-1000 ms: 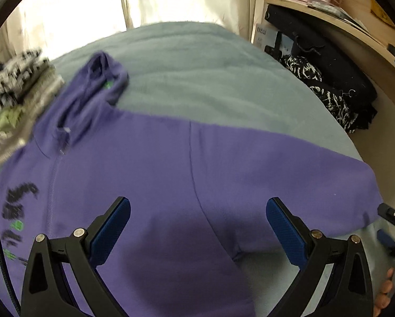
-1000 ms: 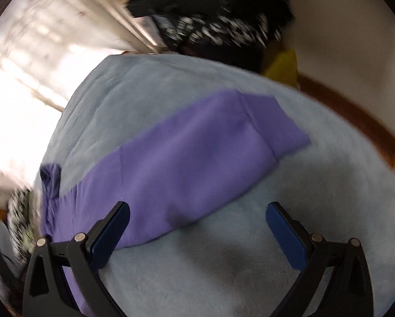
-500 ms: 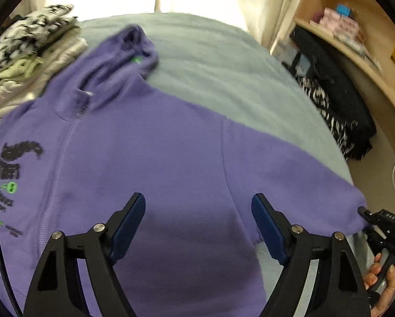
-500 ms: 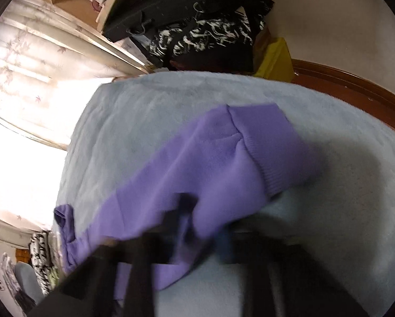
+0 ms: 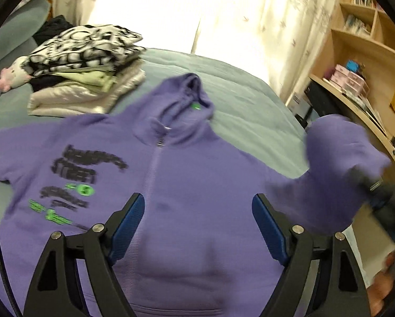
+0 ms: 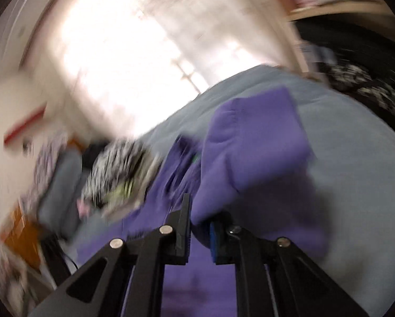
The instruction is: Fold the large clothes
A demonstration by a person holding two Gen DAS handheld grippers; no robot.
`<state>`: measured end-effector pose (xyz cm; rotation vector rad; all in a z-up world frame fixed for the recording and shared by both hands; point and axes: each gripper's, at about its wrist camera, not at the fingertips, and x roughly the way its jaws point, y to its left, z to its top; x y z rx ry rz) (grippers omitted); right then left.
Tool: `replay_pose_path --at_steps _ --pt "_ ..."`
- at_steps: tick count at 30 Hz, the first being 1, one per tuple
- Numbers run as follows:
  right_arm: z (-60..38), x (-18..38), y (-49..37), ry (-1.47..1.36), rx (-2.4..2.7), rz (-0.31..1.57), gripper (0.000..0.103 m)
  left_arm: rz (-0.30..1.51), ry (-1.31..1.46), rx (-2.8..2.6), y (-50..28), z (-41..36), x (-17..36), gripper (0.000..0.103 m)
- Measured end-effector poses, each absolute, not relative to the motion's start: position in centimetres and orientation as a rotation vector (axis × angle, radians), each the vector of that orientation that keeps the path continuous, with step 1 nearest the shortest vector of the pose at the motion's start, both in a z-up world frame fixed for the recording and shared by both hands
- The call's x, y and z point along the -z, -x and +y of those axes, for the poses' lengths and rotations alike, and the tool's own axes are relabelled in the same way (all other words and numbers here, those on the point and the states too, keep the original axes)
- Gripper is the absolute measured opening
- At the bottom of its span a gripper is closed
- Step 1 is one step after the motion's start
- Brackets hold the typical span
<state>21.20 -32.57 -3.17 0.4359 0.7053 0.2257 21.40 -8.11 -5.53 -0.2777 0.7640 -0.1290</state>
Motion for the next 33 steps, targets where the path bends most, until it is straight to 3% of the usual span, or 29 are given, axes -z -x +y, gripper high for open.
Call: replay_pose_path --at_steps 4,9,15,24,33 --pt "-27.7 8.7 -22.7 -0.348 -0.246 0.891 0.046 0.815 0.287 0.096 -21.3 -4.4 7.5 0.085" --pt "-25.8 12.3 -21.4 -0.377 -0.282 1.009 0.046 0.89 0.362 0.146 -20.9 -2.3 10.1 0.085" --pt "-27.5 12.3 -18.8 -0.452 -0.268 0.976 0.046 0.981 0.452 0.251 -21.6 -2.9 12.5 0.085" --pt "-27.8 14.2 -18.2 -0.598 -0.242 0.955 0.046 1.142 0.799 0.415 -24.7 -3.9 17.5 0.085" --pt "-28.4 15.3 -17.8 -0.621 -0.239 0.954 0.046 1.162 0.765 0.413 -27.9 -7.4 18.9 0.085"
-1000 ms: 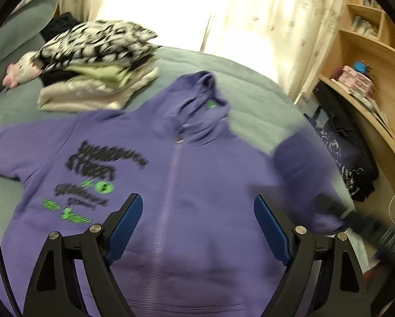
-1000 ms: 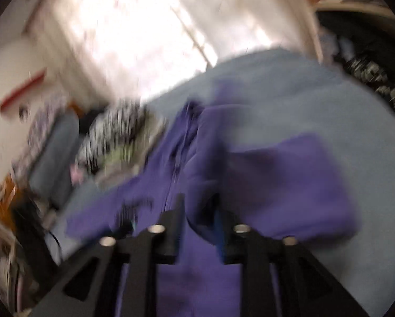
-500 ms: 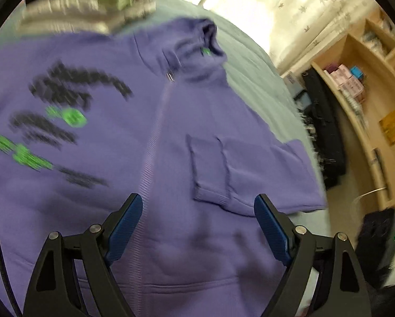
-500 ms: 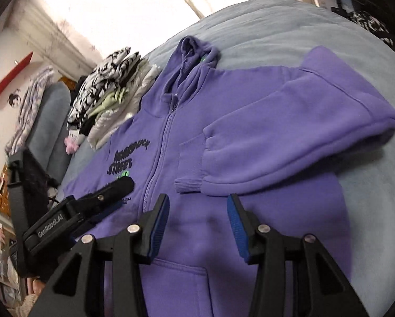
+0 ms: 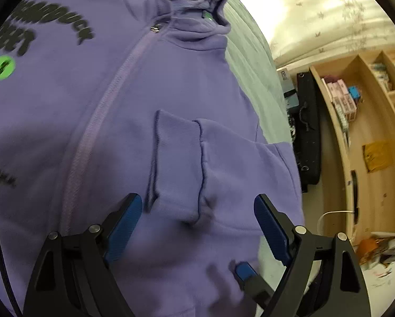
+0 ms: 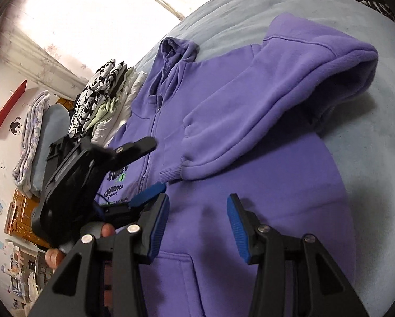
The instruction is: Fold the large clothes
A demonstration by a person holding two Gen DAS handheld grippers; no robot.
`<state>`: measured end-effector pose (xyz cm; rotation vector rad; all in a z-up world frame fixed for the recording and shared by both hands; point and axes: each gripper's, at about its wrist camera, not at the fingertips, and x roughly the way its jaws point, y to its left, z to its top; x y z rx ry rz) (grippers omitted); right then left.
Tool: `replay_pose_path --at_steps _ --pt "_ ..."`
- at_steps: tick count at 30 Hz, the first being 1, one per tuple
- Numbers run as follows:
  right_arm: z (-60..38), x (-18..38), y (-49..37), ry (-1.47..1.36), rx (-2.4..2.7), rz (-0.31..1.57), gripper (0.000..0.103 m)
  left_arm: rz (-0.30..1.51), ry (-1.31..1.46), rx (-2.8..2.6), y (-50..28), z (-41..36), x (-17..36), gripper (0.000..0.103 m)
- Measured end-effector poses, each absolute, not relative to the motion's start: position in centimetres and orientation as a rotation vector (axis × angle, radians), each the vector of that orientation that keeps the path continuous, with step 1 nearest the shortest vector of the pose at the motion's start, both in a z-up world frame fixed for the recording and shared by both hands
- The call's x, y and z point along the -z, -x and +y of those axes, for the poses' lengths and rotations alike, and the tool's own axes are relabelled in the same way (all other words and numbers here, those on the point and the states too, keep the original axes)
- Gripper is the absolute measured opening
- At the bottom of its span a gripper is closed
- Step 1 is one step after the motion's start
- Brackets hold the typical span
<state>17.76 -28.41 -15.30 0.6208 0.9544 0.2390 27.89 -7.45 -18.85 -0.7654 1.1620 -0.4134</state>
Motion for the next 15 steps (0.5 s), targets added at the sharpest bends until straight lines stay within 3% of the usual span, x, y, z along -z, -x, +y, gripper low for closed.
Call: replay_pose_path --at_steps 4,6,8,11,15 --pt "-28.4 15.7 -17.3 -0.606 -0.223 0.949 0.046 1.179 0.66 0.35 -29.6 -10.0 19.0 0.085" --pt "-28.5 16.3 -16.9 -0.607 -0.214 0.956 0.046 1.176 0.619 0.351 -29.9 -10.8 18.8 0.077" --pt "-28.7 16.7 -16.5 -0.606 -0.207 0.96 0.046 1.189 0.56 0.363 -30.4 -11.9 18.6 0.016" --pt "-28.8 17.0 -16.0 -0.601 -0.2 0.955 0.046 1.172 0.454 0.353 -30.5 -13.1 17.1 0.013" --pt "-28.7 17.0 -15.8 -0.582 -0.192 0.945 0.046 0.975 0.227 0.364 -29.3 -14.2 10.3 0.011"
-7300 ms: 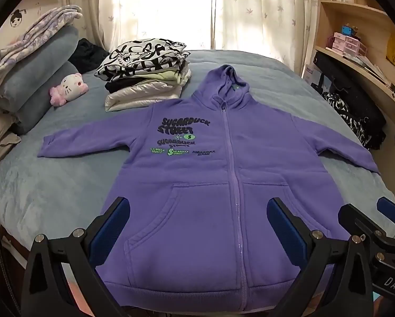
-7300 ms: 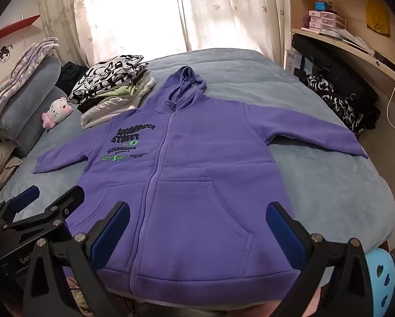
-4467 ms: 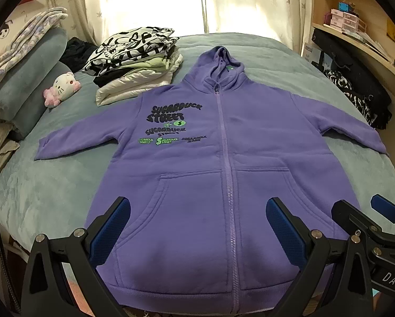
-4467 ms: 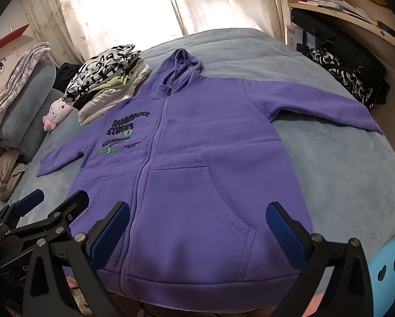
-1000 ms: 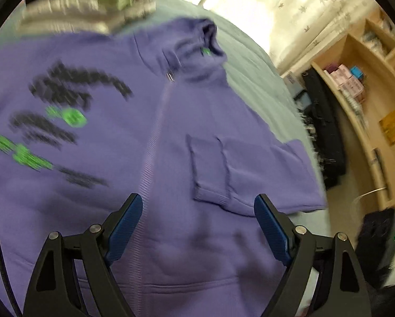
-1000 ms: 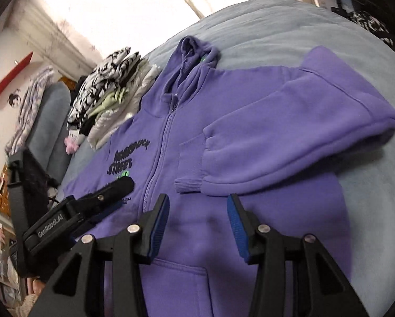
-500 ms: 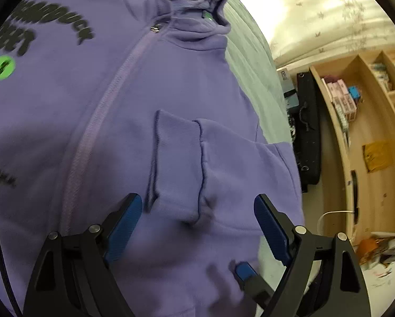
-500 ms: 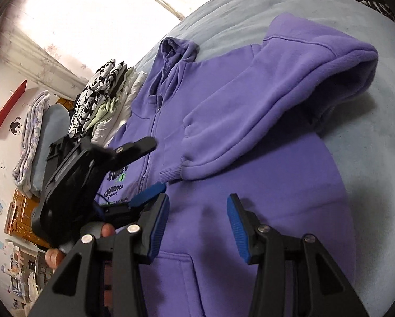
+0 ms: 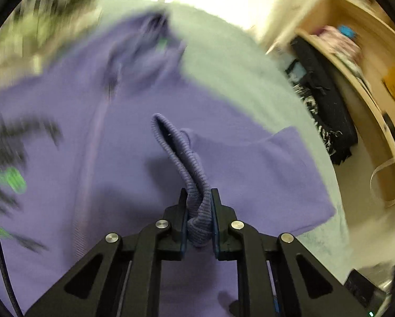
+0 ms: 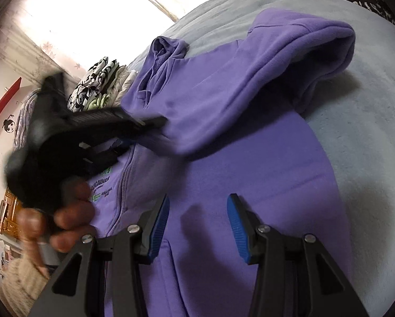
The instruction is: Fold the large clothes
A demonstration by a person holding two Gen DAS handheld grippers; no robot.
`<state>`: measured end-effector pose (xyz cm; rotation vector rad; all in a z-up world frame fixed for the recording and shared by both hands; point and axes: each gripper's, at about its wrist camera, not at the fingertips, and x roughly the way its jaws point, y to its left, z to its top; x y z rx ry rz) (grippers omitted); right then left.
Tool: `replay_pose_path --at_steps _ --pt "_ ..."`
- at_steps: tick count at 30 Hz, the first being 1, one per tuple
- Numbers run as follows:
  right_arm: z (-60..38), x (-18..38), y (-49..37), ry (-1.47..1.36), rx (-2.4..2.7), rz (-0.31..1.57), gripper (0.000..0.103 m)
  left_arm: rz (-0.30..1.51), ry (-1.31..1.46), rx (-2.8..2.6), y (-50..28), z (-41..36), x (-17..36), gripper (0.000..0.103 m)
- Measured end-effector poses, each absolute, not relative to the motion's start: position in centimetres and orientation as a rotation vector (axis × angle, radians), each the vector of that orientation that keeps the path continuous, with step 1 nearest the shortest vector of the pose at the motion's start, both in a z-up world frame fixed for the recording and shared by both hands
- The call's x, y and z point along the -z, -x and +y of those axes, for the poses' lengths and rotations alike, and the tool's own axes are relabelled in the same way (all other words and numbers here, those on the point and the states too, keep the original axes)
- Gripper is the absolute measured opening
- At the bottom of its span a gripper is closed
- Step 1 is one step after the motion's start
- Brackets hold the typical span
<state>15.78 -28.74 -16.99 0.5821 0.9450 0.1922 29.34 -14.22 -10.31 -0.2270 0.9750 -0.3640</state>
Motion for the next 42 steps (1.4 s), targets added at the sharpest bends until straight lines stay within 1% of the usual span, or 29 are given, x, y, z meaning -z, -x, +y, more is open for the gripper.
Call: replay_pose_path --at_steps 4,7,10,14,17,18,19,20,21,22,25,29,32,33,34,35,36,39,40,42 --pt "-28.4 16.9 -15.6 -0.548 -0.182 0.939 0.046 0.715 0.069 0.312 -28.0 -12.1 2.8 0.011" --pt "-28.2 16.8 -15.7 -0.522 -0.172 0.946 0.046 0.658 0.0 0.214 -28.9 -9.3 1.3 0.011" --pt "-28.0 16.6 -15.9 -0.501 -0.162 0.961 0.046 0.728 0.018 0.16 -30.7 -5.8 3.4 0.011" --pt "-28.0 15.4 -16.4 -0.45 -0.157 0.993 0.046 0.863 0.071 0.101 -32.5 -2.7 8.9 0.011" --pt "-29.5 13.5 -17.5 -0.443 -0.138 0.98 0.046 0.868 0.096 0.121 -31.5 -1.8 10.1 0.011" --pt "-30.6 12.5 -18.4 -0.434 -0.108 0.965 0.05 0.859 0.098 0.133 -31.5 -2.0 9.8 0.011" --pt "-31.1 11.8 -19.2 -0.424 -0.077 0.952 0.06 0.843 0.094 0.148 -31.3 -2.4 9.4 0.011" --pt "-32.1 11.0 -20.3 -0.416 -0.04 0.929 0.066 0.831 0.09 0.161 -31.2 -2.6 9.1 0.011" --pt "-33.0 10.4 -21.5 -0.414 -0.015 0.908 0.076 0.816 0.086 0.174 -31.2 -2.6 8.7 0.011" --pt "-33.7 10.1 -22.8 -0.413 0.002 0.9 0.078 0.795 0.081 0.191 -30.9 -3.0 8.1 0.011" --pt "-35.7 10.4 -27.8 -0.447 0.034 0.927 0.078 0.741 0.087 0.234 -30.3 -3.9 6.4 0.011" --pt "-36.9 12.5 -33.7 -0.471 0.06 0.971 0.078 0.681 0.077 0.277 -29.6 -4.7 4.6 0.011" --pt "-37.2 14.4 -36.5 -0.492 0.072 1.009 0.078 0.651 0.043 0.276 -29.7 -5.0 4.1 0.011" --pt "-37.2 15.1 -37.1 -0.503 0.064 1.026 0.076 0.649 0.037 0.27 -29.8 -4.8 4.1 0.011" --pt "-37.3 15.8 -37.5 -0.501 0.059 1.044 0.061 0.653 0.038 0.265 -30.0 -4.6 4.2 0.011" --pt "-36.8 16.2 -37.5 -0.488 0.047 1.058 0.043 0.66 0.045 0.253 -30.4 -4.1 4.6 0.011" --pt "-36.6 16.3 -37.7 -0.462 0.035 1.066 0.016 0.663 0.051 0.246 -30.7 -3.7 4.8 0.011" --pt "-36.1 14.4 -36.4 -0.37 0.064 0.921 0.014 0.7 0.083 0.211 -31.8 -1.9 6.7 0.011" --pt "-36.4 14.6 -36.3 -0.368 0.09 0.912 0.013 0.737 0.083 0.187 -32.5 -1.4 8.2 0.011" --pt "-37.1 16.4 -36.8 -0.395 0.122 0.964 0.015 0.834 0.072 0.128 -33.9 -0.5 11.7 0.011"
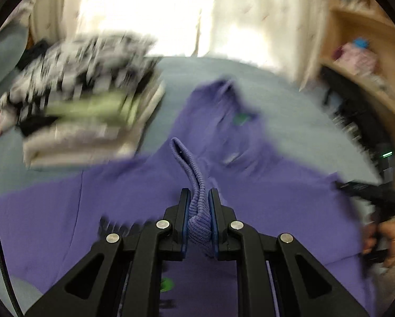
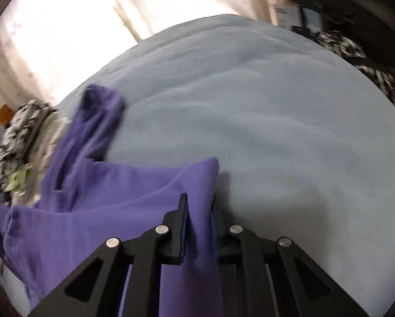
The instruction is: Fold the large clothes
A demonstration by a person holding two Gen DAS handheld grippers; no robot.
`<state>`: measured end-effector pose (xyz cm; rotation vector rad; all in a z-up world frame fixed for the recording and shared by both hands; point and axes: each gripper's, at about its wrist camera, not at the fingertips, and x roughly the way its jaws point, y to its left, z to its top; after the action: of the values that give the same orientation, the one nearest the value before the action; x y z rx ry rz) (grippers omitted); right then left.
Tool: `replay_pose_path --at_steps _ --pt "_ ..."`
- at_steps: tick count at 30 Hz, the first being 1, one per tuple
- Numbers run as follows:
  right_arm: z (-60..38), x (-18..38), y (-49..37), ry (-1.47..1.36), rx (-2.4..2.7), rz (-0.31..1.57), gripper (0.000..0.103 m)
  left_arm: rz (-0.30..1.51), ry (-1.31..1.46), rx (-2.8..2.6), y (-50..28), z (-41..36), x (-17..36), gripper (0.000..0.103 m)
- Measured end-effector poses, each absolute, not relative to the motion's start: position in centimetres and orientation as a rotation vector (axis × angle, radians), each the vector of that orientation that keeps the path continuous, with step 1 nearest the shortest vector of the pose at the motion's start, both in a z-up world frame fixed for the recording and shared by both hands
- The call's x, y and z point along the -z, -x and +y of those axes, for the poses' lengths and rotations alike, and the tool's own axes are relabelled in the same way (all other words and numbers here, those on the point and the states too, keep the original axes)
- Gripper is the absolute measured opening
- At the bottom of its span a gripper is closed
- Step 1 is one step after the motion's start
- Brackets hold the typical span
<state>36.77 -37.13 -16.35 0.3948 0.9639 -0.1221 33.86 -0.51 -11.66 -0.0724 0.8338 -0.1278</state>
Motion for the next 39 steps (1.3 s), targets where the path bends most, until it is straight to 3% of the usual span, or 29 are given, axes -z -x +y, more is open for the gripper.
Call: replay_pose_path --at_steps 2,4,8,12,16,18,19,20,21,23,25,28,31,33,36,39 --pt "-37.5 16.5 -36.5 -0.415 0.131 0.961 0.022 0.927 0.093 0.087 -34.7 0.8 14.9 0.012" --pt "-38.0 16.0 -35.9 -0.461 0.123 0.982 0.04 0.962 0.158 0.083 -34.7 2.5 16.5 0.017" --pt "-38.3 14.6 -32.2 -0.529 0.005 0.992 0.047 0.946 0.3 0.108 -34.0 5.5 16.3 0.031" --pt "-38.0 14.7 -26.9 -0.508 -0.047 1.028 0.064 0.97 0.282 0.143 -33.6 5.6 16.5 0.035" --pt "-36.3 16.1 -24.4 -0.471 -0.085 1.064 0.064 0.985 0.219 0.159 -33.0 3.5 16.8 0.033" --pt "-34.8 16.7 -24.2 -0.387 -0.053 1.064 0.064 0.989 0.198 0.135 -32.9 2.8 16.9 0.02" --pt "-34.1 16.5 -24.1 -0.343 -0.044 1.058 0.048 0.999 0.206 0.158 -32.9 2.3 16.7 0.007" --pt "-33.6 16.3 -24.1 -0.328 -0.059 1.062 0.031 0.991 0.187 0.139 -32.7 2.0 16.3 0.007" --pt "-33.5 15.8 -23.9 -0.313 -0.048 1.05 0.023 0.979 0.157 0.127 -32.4 1.6 15.8 0.007" --pt "-33.3 15.2 -23.5 -0.262 -0.011 1.013 0.023 0.977 0.103 0.122 -32.0 1.0 15.8 0.009" --pt "-33.2 16.5 -23.7 -0.237 0.019 1.072 0.028 1.025 0.049 0.092 -31.9 0.7 16.5 0.016" --pt "-33.7 15.6 -23.4 -0.27 0.062 1.087 0.04 1.02 0.058 0.071 -31.4 1.5 15.4 0.036" --pt "-33.3 13.7 -23.2 -0.22 0.124 1.092 0.042 0.966 0.096 0.064 -30.5 2.9 13.1 0.047" --pt "-32.5 12.2 -23.0 -0.175 0.149 1.073 0.045 0.906 0.109 0.082 -29.8 3.5 11.7 0.048" --pt "-30.9 10.3 -23.0 -0.171 0.137 1.02 0.061 0.897 0.095 0.12 -29.5 2.6 10.4 0.049" --pt "-28.0 9.2 -24.2 -0.211 0.025 0.972 0.064 0.93 0.105 0.155 -30.1 0.5 10.3 0.049"
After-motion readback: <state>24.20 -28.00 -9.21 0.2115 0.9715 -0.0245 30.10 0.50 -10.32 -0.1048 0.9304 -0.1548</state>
